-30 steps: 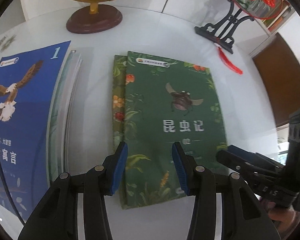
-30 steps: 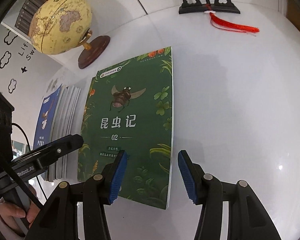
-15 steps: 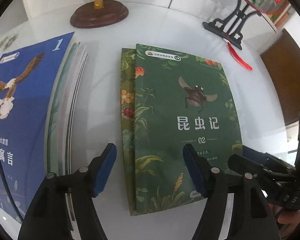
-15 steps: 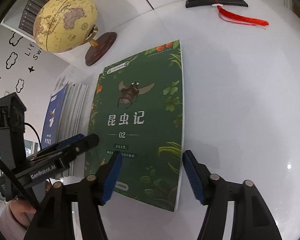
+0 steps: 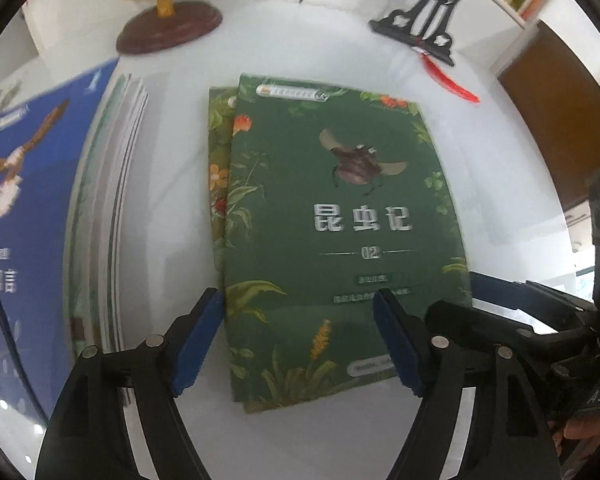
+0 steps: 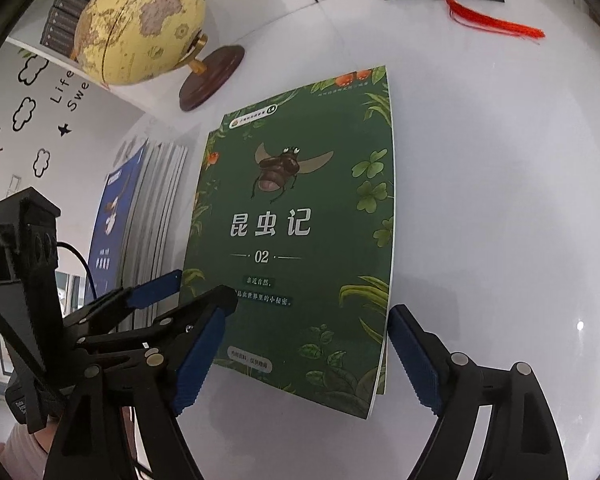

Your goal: Organize books

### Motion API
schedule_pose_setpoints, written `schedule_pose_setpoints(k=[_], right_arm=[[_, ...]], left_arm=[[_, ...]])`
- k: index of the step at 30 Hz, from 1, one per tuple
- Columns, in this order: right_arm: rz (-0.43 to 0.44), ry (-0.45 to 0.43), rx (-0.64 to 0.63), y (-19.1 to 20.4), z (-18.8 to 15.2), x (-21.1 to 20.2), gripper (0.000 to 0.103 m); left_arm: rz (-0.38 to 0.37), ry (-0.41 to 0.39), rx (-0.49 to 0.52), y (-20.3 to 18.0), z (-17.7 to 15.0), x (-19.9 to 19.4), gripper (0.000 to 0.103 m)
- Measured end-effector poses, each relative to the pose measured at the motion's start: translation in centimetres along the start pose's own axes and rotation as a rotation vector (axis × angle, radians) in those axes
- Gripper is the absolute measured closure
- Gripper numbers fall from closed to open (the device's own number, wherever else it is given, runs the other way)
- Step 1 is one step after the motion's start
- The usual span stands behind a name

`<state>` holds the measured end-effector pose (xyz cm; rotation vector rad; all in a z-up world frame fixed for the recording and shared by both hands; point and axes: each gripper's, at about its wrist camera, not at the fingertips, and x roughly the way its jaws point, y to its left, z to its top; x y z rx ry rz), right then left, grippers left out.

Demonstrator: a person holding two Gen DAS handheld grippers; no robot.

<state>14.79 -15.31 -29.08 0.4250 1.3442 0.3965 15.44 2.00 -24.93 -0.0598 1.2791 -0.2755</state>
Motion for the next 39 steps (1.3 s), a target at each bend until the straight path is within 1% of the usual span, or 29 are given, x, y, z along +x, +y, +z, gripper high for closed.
schedule_pose_setpoints(k=[2, 4, 6, 7, 8, 9, 10, 11, 12, 14, 16, 18, 20, 21, 22, 23, 24, 25, 26, 28, 29, 30, 33, 34, 36, 37, 38, 39], right_arm=[[0.017, -0.015, -0.006, 0.3, -0.5, -0.5, 0.026], [0.070, -0.027, -0.005, 0.4, -1.0, -1.2, 0.040], [0.113, -0.016, 0.006, 0.3, -1.5, -1.3, 0.050], [0.124, -0.008, 0.010, 0.2, -1.9, -1.2, 0.057], [0.130, 0.003, 0.012, 0.2, -2.2, -1.1, 0.060], [0.134, 0.004, 0.009, 0.2, -2.4, -1.2, 0.064], [0.144, -0.004, 0.005, 0.3, -2.6, -1.4, 0.071], [0.162, -0.017, 0.009, 0.3, -2.7, -1.7, 0.074], [0.184, -0.027, 0.023, 0.2, -2.8, -2.0, 0.080], [0.228, -0.038, 0.051, -0.1, -2.9, -2.3, 0.082], [0.242, -0.021, 0.058, 0.1, -2.7, -1.7, 0.081], [0.255, -0.012, 0.069, 0.1, -2.5, -1.0, 0.076], [0.256, -0.017, 0.134, -0.7, -2.3, -0.3, 0.075], [0.298, -0.007, 0.175, -1.2, -2.3, 0.3, 0.075], [0.315, -0.006, 0.197, -1.5, -2.3, 0.7, 0.079], [0.309, -0.009, 0.207, -1.4, -2.4, 1.1, 0.085], [0.293, -0.015, 0.200, -1.2, -2.5, 1.2, 0.100], [0.255, -0.023, 0.172, -0.6, -2.6, 1.1, 0.101], [0.237, -0.032, 0.142, -0.2, -2.7, 0.8, 0.102], [0.163, -0.044, 0.044, 0.8, -2.8, 0.0, 0.102], [0.115, -0.038, 0.000, 1.0, -3.0, -0.3, 0.102], [0.089, -0.026, -0.024, 0.9, -3.3, -0.7, 0.102], [0.059, 0.000, -0.058, -0.2, -4.6, -1.9, 0.102], [0.050, 0.017, -0.067, -0.7, -5.1, -2.3, 0.102], [0.059, 0.048, -0.066, -1.6, -5.8, -2.7, 0.101], [0.052, 0.052, -0.063, -2.2, -6.1, -3.0, 0.099], [0.026, 0.040, -0.061, -2.6, -6.1, -3.5, 0.098], [0.013, 0.025, -0.054, -3.0, -6.1, -4.1, 0.095]], left_arm=[[0.006, -0.010, 0.027, -0.7, -0.2, -0.7, 0.033], [-0.005, 0.003, 0.038, -1.1, -0.5, -0.7, 0.034], [-0.049, 0.041, 0.028, -1.1, -0.8, 0.0, 0.038], [-0.052, 0.033, 0.029, -1.3, -1.2, 0.0, 0.037], [-0.057, 0.031, 0.031, -1.5, -1.4, -0.1, 0.038], [-0.081, 0.041, 0.027, -1.6, -1.6, -0.1, 0.038], [-0.111, 0.041, 0.019, -1.5, -1.8, -0.2, 0.037], [-0.154, 0.045, 0.009, -1.5, -2.0, -0.3, 0.037], [-0.168, 0.048, 0.012, -1.7, -2.3, -0.3, 0.037], [-0.163, 0.037, 0.038, -2.1, -2.8, -0.4, 0.035], [-0.167, 0.007, 0.041, -2.0, -3.1, -0.5, 0.035], [-0.191, -0.006, 0.033, -1.6, -3.2, -0.6, 0.035], [-0.205, -0.002, 0.042, -1.4, -3.2, -0.6, 0.035], [-0.202, 0.002, 0.050, -1.6, -3.1, -0.6, 0.035], [-0.187, 0.015, 0.066, -1.9, -3.0, -0.6, 0.035], [-0.174, 0.029, 0.073, -2.0, -3.0, -0.6, 0.035], [-0.162, 0.051, 0.073, -2.1, -2.9, -0.6, 0.035], [-0.164, 0.069, 0.061, -2.0, -3.0, -0.8, 0.037], [-0.168, 0.064, 0.046, -1.6, -3.2, -1.3, 0.037], [-0.175, 0.032, 0.005, -0.7, -3.6, -2.6, 0.035], [-0.179, 0.014, -0.016, -0.2, -3.6, -3.4, 0.035], [-0.178, -0.001, -0.031, 0.2, -3.7, -4.0, 0.035], [-0.168, -0.019, -0.061, 1.2, -3.6, -4.6, 0.032], [-0.166, -0.015, -0.069, 1.4, -3.6, -4.3, 0.032], [-0.158, 0.008, -0.079, 1.5, -3.4, -3.3, 0.032], [-0.150, 0.017, -0.084, 1.6, -3.3, -3.0, 0.032], [-0.151, 0.030, -0.095, 1.6, -3.3, -2.5, 0.032], [-0.163, 0.038, -0.101, 1.4, -3.3, -2.1, 0.032]])
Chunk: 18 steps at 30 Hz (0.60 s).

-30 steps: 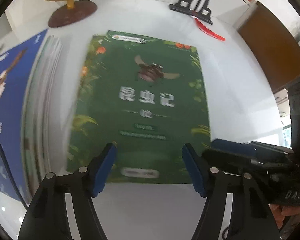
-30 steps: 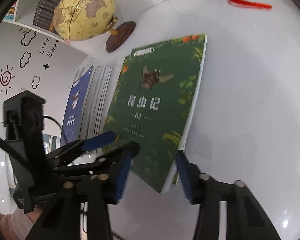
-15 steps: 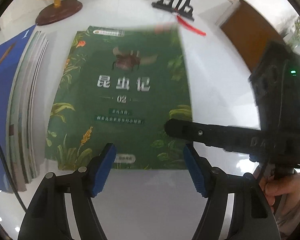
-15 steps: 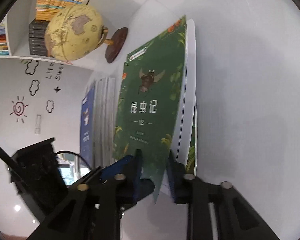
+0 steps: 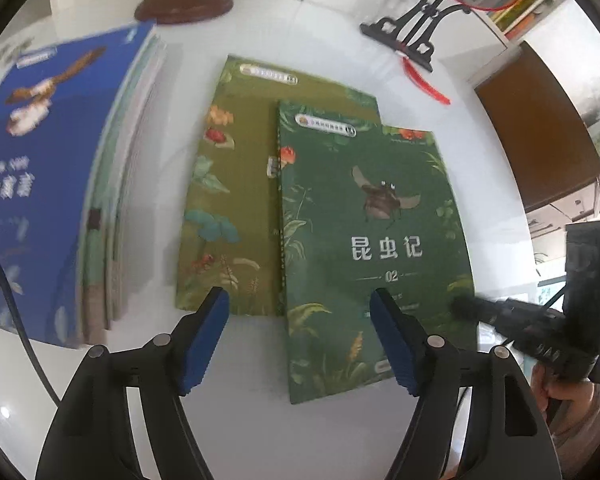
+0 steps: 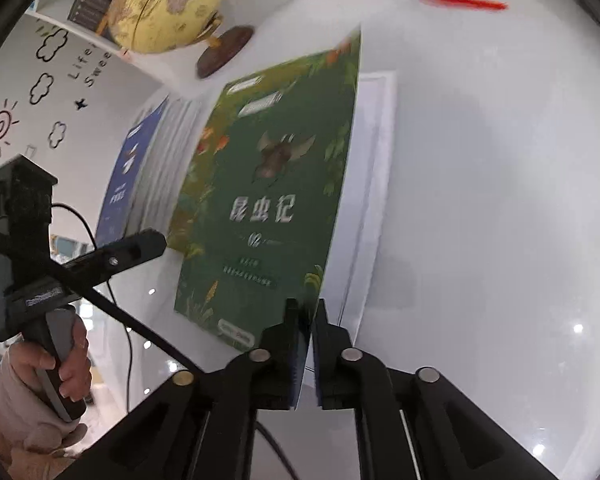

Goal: Organize books
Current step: 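Close both grippers on the beetle book's edge and lift it upright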

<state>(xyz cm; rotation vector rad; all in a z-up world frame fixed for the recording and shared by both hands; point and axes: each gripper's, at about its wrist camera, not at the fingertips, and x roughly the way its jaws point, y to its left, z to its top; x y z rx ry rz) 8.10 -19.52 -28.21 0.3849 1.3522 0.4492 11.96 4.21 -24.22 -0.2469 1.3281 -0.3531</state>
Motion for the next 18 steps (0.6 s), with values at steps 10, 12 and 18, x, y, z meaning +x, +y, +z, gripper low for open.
schedule_pose_setpoints(k=[10, 12, 18], right_arm=[[0.039, -0.029, 0.162, -3.5, 0.3, -0.2, 0.073], [0.078, -0.028, 0.182, -3.8, 0.1, 0.0, 0.072], [0.169, -0.121, 0.135, -3.1, -0.5, 0.3, 0.045]], left_arm=[[0.004, 0.074, -0.042, -1.6, -1.4, 2.5, 0.032], [0.001, 0.071, -0.024, -2.1, -1.4, 2.6, 0.034], [0.035, 0.064, 0.049, -3.3, -1.0, 2.9, 0.043]])
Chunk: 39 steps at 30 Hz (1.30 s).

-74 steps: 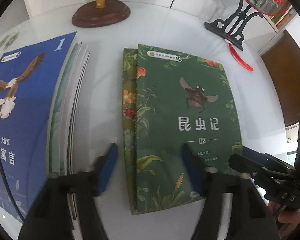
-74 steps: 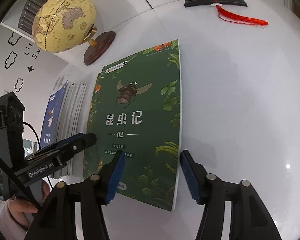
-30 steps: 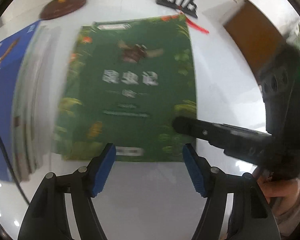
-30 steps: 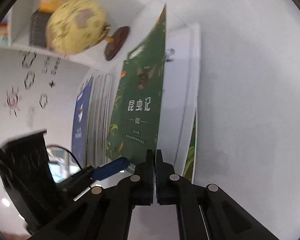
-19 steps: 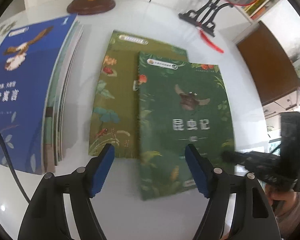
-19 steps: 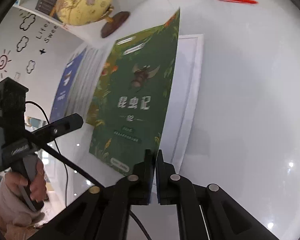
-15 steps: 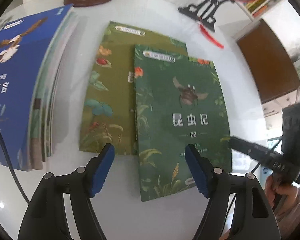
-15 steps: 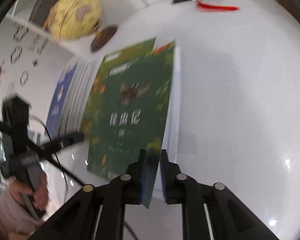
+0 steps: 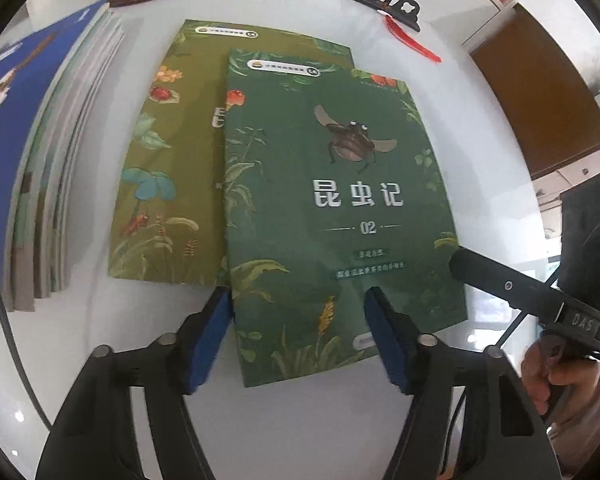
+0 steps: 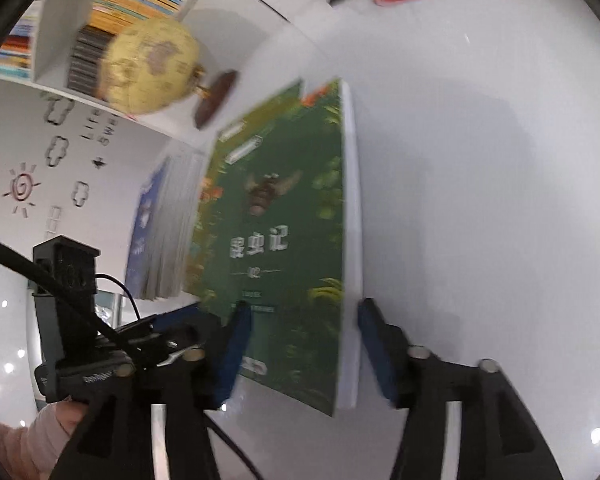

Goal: Organize books
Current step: 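Close both grippers on the beetle book's edge and lift it upright, then carry the beetle book with both grippers toward the stack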

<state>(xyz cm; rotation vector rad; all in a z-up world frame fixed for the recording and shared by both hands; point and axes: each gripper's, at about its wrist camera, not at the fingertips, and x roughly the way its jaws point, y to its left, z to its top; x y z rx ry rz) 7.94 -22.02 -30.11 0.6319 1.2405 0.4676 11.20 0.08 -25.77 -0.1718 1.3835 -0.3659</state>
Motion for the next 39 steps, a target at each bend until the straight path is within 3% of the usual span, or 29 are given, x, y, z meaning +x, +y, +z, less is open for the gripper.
schedule_pose_setpoints(k=[2, 6, 8, 10, 12, 14, 16, 17, 19, 21, 22, 24, 26, 28, 34, 39], right_arm=[[-0.023, 0.009, -0.008, 0.4, 0.2, 0.1, 0.045], [-0.012, 0.012, -0.058, 0.7, 0.1, -0.7, 0.071], [0.071, -0.030, -0.029, 0.4, 0.0, -1.8, 0.074], [0.090, -0.048, 0.003, 0.1, 0.1, -1.9, 0.074], [0.073, -0.041, 0.016, 0.0, 0.1, -1.3, 0.074], [0.112, -0.029, 0.062, -0.3, 0.1, -0.8, 0.071], [0.056, -0.025, 0.043, 0.2, 0.0, -0.5, 0.071], [-0.004, -0.008, 0.010, 0.5, -0.2, 0.1, 0.072], [-0.056, -0.011, -0.031, 0.9, -0.4, 0.4, 0.086], [-0.096, -0.017, -0.047, 1.0, -0.5, 0.3, 0.087], [-0.109, -0.019, -0.056, 0.9, -0.5, 0.1, 0.089], [-0.124, -0.014, -0.089, 1.0, -0.6, 0.1, 0.090], [-0.153, -0.010, -0.132, 1.2, -0.9, -0.1, 0.090], [-0.216, -0.008, -0.197, 2.1, -1.1, 0.1, 0.090], [-0.273, -0.086, -0.401, 6.0, -1.6, -2.0, 0.092], [-0.243, -0.152, -0.485, 9.2, -1.2, -4.1, 0.092]], left_arm=[[-0.048, -0.043, -0.050, 1.0, 0.0, -1.1, 0.044], [-0.156, -0.138, -0.069, 1.7, 0.4, -3.7, 0.047], [-0.130, -0.127, -0.007, 1.0, 0.5, -3.6, 0.050], [-0.090, -0.141, 0.009, 0.8, 0.3, -3.0, 0.052], [-0.085, -0.157, 0.004, 1.0, 0.4, -3.1, 0.058], [-0.116, -0.161, -0.008, 1.4, 0.3, -3.3, 0.081], [-0.185, -0.149, -0.017, 1.0, 0.1, -3.3, 0.085], [-0.170, -0.161, -0.001, 0.7, 0.1, -3.4, 0.085], [-0.166, -0.163, 0.019, 0.2, 0.1, -3.3, 0.085], [-0.259, -0.119, -0.037, 0.6, 0.7, -2.4, 0.086], [-0.269, -0.107, -0.046, 0.4, 0.9, -2.0, 0.086], [-0.177, -0.092, 0.029, -1.0, 0.9, -1.3, 0.086], [-0.025, -0.120, 0.162, -3.3, 0.8, -1.0, 0.086], [0.035, -0.160, 0.250, -5.0, 0.4, -1.5, 0.087], [0.093, -0.222, 0.342, -6.2, 0.0, -3.9, 0.087], [0.073, -0.289, 0.349, -6.3, 0.6, -6.6, 0.087]])
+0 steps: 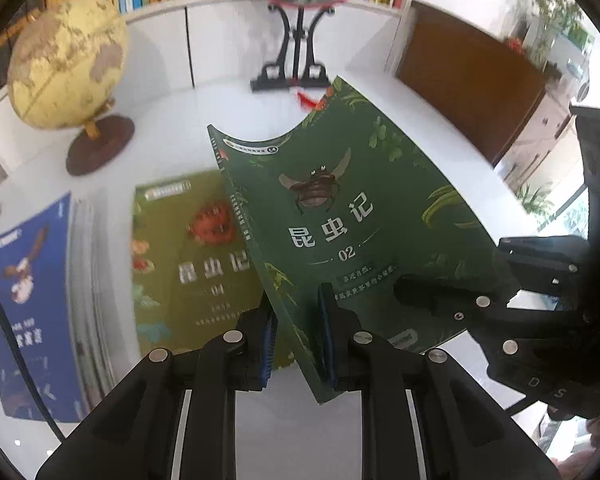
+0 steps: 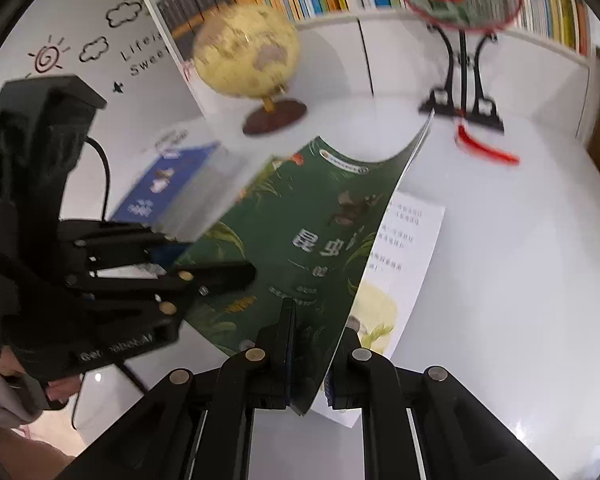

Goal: Organize books
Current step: 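Carry the beetle book with both grippers toward the stack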

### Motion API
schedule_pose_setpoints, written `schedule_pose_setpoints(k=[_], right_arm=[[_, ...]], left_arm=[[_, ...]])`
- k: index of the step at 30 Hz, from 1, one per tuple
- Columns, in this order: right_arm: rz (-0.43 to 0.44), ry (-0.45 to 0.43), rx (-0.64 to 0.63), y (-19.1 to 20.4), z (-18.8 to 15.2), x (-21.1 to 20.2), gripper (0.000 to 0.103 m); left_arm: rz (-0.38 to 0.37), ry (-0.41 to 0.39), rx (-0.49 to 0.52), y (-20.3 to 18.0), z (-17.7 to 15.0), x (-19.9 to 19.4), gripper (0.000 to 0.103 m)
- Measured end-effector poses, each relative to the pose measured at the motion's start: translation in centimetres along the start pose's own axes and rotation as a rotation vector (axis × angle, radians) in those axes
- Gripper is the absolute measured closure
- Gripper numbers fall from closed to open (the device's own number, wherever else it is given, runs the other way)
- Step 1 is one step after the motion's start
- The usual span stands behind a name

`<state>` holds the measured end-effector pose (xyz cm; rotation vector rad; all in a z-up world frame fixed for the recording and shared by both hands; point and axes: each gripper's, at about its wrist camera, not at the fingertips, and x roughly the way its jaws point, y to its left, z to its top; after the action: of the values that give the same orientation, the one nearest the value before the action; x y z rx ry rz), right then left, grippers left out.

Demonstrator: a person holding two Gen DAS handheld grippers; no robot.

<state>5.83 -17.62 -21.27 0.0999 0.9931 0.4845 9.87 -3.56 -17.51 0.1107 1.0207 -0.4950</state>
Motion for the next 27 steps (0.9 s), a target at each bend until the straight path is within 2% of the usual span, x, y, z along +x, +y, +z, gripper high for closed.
schedule_pose_setpoints(k=[8, 12, 21, 27], right_arm=[[-0.016, -0.085, -0.074, 3.4, 2.8, -2.0, 0.092], [-0.007, -0.123, -0.105, 5.3, 4.5, -2.8, 0.092], [0.038, -0.211, -0.140, 10.6, 8.3, -3.1, 0.092], [0.081, -0.239, -0.231, 16.7, 10.8, -1.1, 0.092]], left_arm=[[-0.019, -0.084, -0.038, 1.8, 1.8, -3.2, 0.087], [-0.045, -0.130, -0.117, 4.1, 2.1, -5.1, 0.087], [-0.001, -0.230, -0.177, 9.9, 1.8, -9.7, 0.087], [0.051, -0.263, -0.231, 15.7, -0.2, -12.6, 0.087]])
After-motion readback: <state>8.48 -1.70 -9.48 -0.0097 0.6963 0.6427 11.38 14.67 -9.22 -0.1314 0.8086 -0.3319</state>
